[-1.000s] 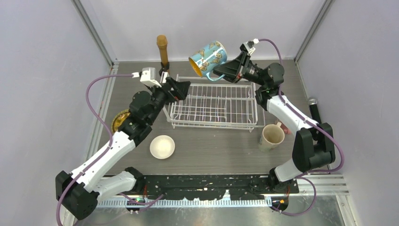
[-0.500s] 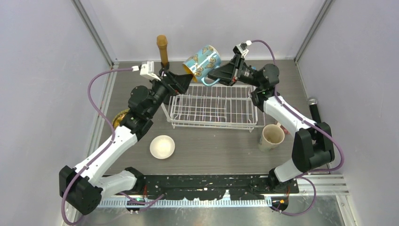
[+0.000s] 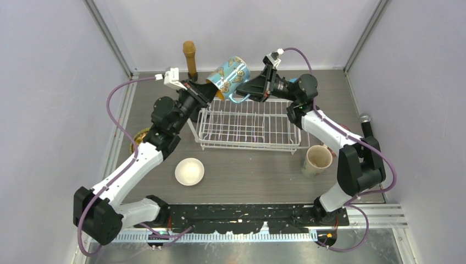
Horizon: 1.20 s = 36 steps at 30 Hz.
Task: Unload the mixed dishes from the dish rack
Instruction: Pick up the cup from the dish rack, then place the cup at the center of the board.
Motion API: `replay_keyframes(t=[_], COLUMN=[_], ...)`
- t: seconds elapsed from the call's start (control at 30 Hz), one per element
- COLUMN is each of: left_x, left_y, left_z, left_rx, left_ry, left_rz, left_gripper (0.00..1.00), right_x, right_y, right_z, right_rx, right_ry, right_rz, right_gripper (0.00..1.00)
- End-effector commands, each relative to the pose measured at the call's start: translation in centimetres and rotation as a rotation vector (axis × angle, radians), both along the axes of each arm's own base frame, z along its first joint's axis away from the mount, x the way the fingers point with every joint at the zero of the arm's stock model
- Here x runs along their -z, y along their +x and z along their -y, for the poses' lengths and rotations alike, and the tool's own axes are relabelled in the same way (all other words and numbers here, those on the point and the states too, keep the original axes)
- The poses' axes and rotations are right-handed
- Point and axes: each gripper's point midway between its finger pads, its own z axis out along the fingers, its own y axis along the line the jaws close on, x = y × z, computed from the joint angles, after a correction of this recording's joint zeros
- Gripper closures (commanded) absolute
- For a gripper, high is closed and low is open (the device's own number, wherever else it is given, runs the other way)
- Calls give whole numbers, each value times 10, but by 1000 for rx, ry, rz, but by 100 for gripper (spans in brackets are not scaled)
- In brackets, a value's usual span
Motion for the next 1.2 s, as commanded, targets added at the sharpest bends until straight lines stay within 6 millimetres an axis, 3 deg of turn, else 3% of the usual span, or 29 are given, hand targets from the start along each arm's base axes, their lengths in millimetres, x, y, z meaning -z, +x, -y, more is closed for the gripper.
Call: replay_keyframes(t=[0.0,0.07,0.13,0.2,0.33,0.37,0.4,0.47,0.57,0.77,1.0,1.17], left_x=[-34,-30,-26,-20,-15,-14,-14,-12,-9,-2,11,17], left_y=[-8,-9,-11,-13,-20,-22,-23,-25,-26,-26,-33,-66], left_z=[1,-3,-8,-15,-27,-29,-31,-34,-34,-30,-27,9], left_rx=[26,9,-8,-35,-73,-79,-86,-94,-91,-73,-41,253], left_ry=[-83,-85,-82,-77,-86,-87,-87,-77,-69,-44,97,275], left_rz=[85,77,66,48,45,46,47,40,29,-20,-86,-101], left_gripper=[100,100,100,100,100,100,100,100,100,100,100,100], right_x=[-51,-48,-44,-34,9,26,33,50,44,52,70,81], right_y=[-22,-22,-21,-16,13,26,32,47,38,31,37,31], right_z=[3,2,2,0,6,18,27,55,71,93,150,187], right_rx=[-10,-12,-1,31,226,343,407,584,661,754,1017,1163], right_ry=[94,79,53,2,-271,-418,-489,-644,-642,-695,-863,-965], right_rz=[222,232,246,256,249,275,289,325,374,412,402,374], right_gripper=[99,92,70,40,29,26,10,2,1,0,0,0])
